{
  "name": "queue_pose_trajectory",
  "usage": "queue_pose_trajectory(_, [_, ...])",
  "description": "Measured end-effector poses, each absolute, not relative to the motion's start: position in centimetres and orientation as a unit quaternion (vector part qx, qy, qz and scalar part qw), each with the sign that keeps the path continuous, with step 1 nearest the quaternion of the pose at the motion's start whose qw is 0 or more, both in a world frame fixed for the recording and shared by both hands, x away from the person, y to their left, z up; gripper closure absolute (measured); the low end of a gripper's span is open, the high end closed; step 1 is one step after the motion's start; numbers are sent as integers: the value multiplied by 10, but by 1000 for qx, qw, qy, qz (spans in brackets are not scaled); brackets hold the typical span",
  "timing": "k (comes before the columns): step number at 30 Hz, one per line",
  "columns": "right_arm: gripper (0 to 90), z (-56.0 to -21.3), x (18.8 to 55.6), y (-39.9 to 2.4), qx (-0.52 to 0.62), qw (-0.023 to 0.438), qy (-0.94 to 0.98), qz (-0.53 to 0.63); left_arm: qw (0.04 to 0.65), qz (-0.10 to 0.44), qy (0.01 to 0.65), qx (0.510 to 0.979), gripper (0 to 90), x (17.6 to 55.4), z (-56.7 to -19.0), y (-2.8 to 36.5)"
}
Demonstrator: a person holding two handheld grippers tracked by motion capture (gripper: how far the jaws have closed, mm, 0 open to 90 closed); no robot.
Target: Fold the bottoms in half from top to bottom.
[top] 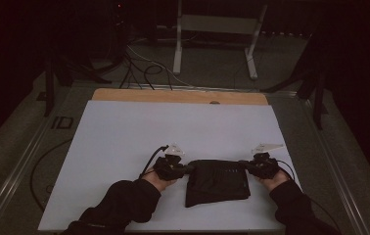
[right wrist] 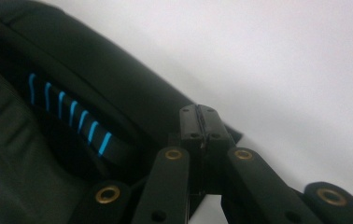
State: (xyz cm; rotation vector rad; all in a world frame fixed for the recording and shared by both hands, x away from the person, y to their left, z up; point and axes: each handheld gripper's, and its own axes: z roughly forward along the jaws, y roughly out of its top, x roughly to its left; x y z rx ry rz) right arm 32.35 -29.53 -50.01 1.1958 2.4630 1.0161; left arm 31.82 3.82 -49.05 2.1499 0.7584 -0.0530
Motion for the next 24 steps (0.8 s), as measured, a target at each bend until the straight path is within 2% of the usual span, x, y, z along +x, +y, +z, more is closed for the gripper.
queue_pose_trajectory(5, [899,-507,321,-292,398,78,841,356,425,-41,292,856,900,316,-492,35])
queue_pose_trajectory(12, [898,-500,309,-287,387,58,838,380,440,-56,268,855,900,306,-485,30])
queue_pose_trajectory(24, [898,-495,275,-286,364,26,839,404,430,-77,221,872,899,281,-483,25])
